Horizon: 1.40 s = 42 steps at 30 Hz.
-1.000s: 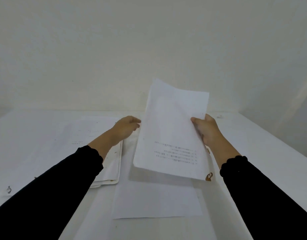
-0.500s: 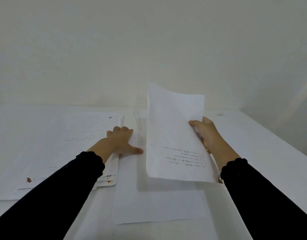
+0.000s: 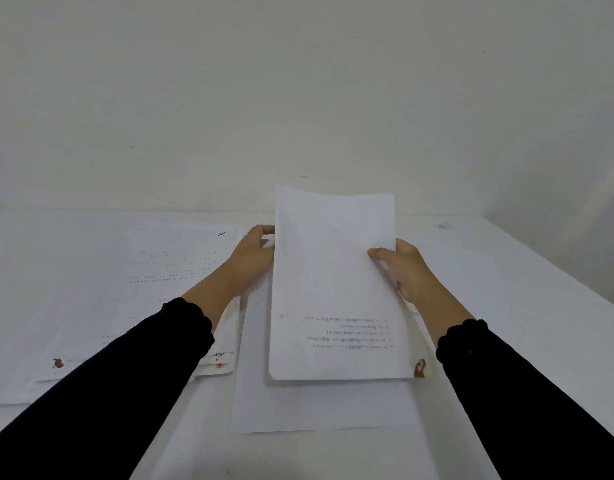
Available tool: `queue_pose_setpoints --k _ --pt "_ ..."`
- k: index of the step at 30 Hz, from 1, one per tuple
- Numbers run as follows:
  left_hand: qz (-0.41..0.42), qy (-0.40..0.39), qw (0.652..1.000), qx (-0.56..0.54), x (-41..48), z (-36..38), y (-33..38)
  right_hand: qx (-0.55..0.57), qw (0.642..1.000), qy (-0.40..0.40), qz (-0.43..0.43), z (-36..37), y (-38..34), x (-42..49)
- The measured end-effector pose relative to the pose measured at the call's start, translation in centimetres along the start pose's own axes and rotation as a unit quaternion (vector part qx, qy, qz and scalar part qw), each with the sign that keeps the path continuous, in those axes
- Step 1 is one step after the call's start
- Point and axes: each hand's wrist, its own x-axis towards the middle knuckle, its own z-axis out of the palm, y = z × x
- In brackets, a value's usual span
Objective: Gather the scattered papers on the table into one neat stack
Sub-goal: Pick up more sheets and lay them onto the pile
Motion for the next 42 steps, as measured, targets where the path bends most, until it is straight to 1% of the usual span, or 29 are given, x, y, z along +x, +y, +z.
queue_pose_setpoints --k 1,3,8,12,15,17,19,22,24,26,31,37,38,40,42 --pt "-0.01 0.001 0.999 -0.053 -0.2 0.0 0.5 0.0 1.0 0.002 0.0 0.1 -0.1 -0.1" --pt "-0.019 0.003 0.993 -0.117 -0.5 0.0 1.3 0.003 1.0 -0.002 0.007 0.2 -0.3 -0.3" --pt "-0.034 0.019 0.983 -0.178 -0.7 -0.2 3.0 -0.007 0.998 -0.039 0.05 0.1 -0.5 -0.7" --pt "-0.023 0.05 0.978 -0.199 -0.1 0.0 4.0 -0.026 0.996 -0.061 0.054 -0.4 -1.1 -1.4" --pt "-0.018 0.048 0.971 -0.232 0.5 0.4 4.6 -0.016 0.999 -0.033 0.032 -0.8 -1.4 -1.2" --pt "-0.03 0.021 0.965 -0.258 0.5 0.7 5.1 0.002 1.0 0.005 0.015 -1.0 -1.9 -0.8" --pt "-0.055 -0.027 0.971 -0.231 0.4 1.0 5.6 0.01 0.999 0.032 0.001 -1.4 -2.4 -0.4" --pt "-0.075 -0.056 0.991 -0.1 0.5 1.6 5.5 -0.002 0.997 0.071 -0.024 -2.2 -2.8 0.4" --pt "-0.076 -0.046 0.995 -0.042 1.1 2.3 5.1 -0.022 0.994 0.101 -0.033 -2.8 -2.9 1.2" --pt "-0.078 -0.022 0.996 -0.019 1.6 3.0 4.7 -0.044 0.992 0.118 -0.032 -3.2 -2.9 1.9" --pt "-0.067 0.012 0.997 0.033 3.3 4.3 3.3 -0.084 0.99 0.11 -0.019 -3.8 -2.3 3.6" --pt "-0.091 0.028 0.986 0.136 5.9 5.3 0.9 -0.115 0.985 0.127 0.005 -3.5 -0.7 6.5" --pt "-0.098 0.033 0.982 0.157 6.0 5.5 0.8 -0.136 0.982 0.13 0.004 -3.3 -0.4 6.9" --pt "-0.122 0.03 0.969 0.213 6.4 5.8 0.3 -0.231 0.965 0.125 0.0 -3.0 0.0 7.3" --pt "-0.144 0.048 0.946 0.286 6.5 6.2 0.0 -0.357 0.927 0.109 0.029 -2.7 0.4 7.3"
